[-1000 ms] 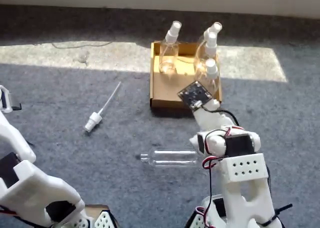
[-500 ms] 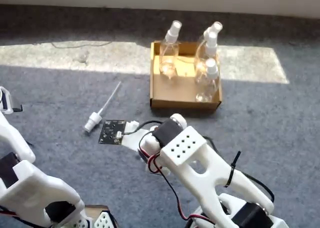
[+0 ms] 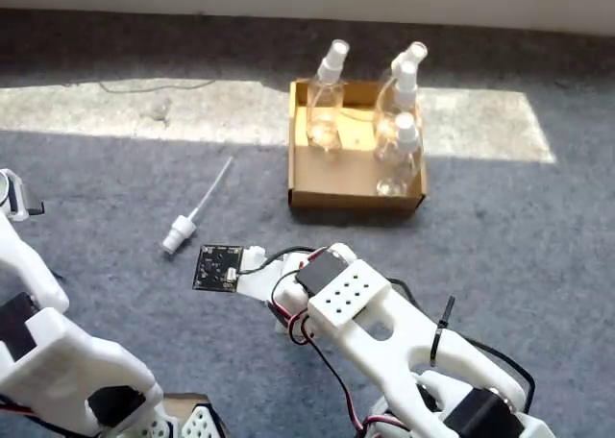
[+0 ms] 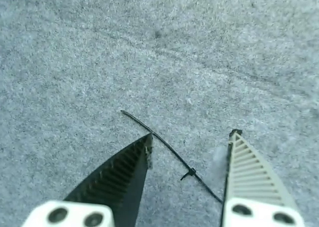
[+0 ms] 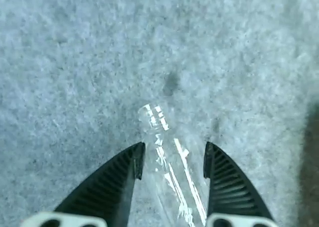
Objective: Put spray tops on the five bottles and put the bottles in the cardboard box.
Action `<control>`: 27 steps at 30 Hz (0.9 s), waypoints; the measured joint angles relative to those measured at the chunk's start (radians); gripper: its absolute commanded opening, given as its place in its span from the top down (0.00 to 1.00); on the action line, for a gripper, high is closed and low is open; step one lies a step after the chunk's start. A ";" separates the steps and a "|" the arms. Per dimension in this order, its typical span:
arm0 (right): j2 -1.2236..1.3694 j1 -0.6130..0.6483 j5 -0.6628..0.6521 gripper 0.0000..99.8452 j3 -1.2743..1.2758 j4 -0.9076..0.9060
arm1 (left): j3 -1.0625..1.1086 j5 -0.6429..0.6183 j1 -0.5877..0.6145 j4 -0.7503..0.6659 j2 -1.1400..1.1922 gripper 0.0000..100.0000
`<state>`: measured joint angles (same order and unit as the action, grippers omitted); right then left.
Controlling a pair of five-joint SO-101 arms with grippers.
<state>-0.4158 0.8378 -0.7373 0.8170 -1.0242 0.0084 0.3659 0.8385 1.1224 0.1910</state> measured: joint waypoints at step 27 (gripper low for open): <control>0.000 0.000 -0.126 0.74 0.005 -0.212 | 0.000 0.000 0.000 -0.002 0.000 0.77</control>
<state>-0.4158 0.8378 -0.8631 0.8216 -1.2359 0.0084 0.3659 0.8385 1.1208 0.1910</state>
